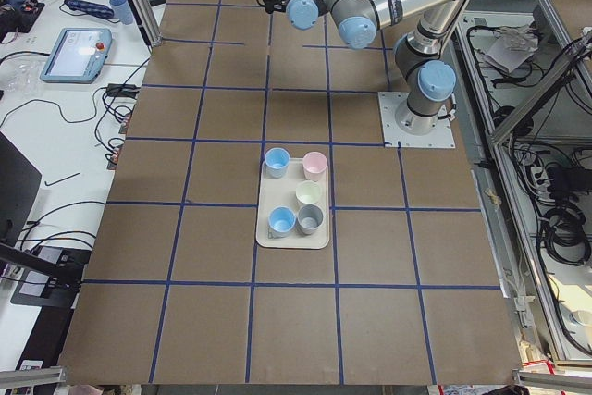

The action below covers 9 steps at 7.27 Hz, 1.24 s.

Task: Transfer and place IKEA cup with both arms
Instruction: 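Open and withdraw the right gripper while the left gripper carries the cup to the tray, then lower the yellow cup into the tray slot with the left gripper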

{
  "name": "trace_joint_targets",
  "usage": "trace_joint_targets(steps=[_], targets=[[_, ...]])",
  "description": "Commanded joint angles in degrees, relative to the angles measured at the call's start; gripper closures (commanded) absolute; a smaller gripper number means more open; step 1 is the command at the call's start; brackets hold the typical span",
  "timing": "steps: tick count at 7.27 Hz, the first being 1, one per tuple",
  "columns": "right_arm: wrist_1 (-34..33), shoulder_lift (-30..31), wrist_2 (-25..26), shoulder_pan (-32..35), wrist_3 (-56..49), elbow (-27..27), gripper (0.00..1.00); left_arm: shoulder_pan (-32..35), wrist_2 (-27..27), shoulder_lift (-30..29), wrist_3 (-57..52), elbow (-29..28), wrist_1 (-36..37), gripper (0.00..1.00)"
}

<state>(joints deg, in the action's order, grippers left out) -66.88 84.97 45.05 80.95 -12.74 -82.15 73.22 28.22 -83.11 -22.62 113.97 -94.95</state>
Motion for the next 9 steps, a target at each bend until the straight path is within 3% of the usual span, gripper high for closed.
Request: trace_joint_targets(steps=[1,4,6,7,9], targets=[[-6.7,1.0,20.9,0.4,9.1,-0.5,0.00,-2.6,17.7,0.1,0.1,0.0,5.9,1.00],[-12.8,2.8,41.2,5.1,16.8,-1.9,0.00,-5.9,40.4,-0.2,-0.7,-2.1,12.0,1.00],[-21.7,2.8,46.0,9.0,20.4,-4.8,0.00,-10.9,53.5,-2.1,-9.6,-7.9,11.8,1.00],[-28.3,3.0,46.1,9.1,20.1,-7.6,0.00,-13.2,55.3,-3.5,-14.6,-9.5,11.5,1.00],[-30.1,3.6,45.4,9.2,19.5,-8.1,0.00,-19.5,57.1,-7.5,-27.2,-11.8,12.3,1.00]])
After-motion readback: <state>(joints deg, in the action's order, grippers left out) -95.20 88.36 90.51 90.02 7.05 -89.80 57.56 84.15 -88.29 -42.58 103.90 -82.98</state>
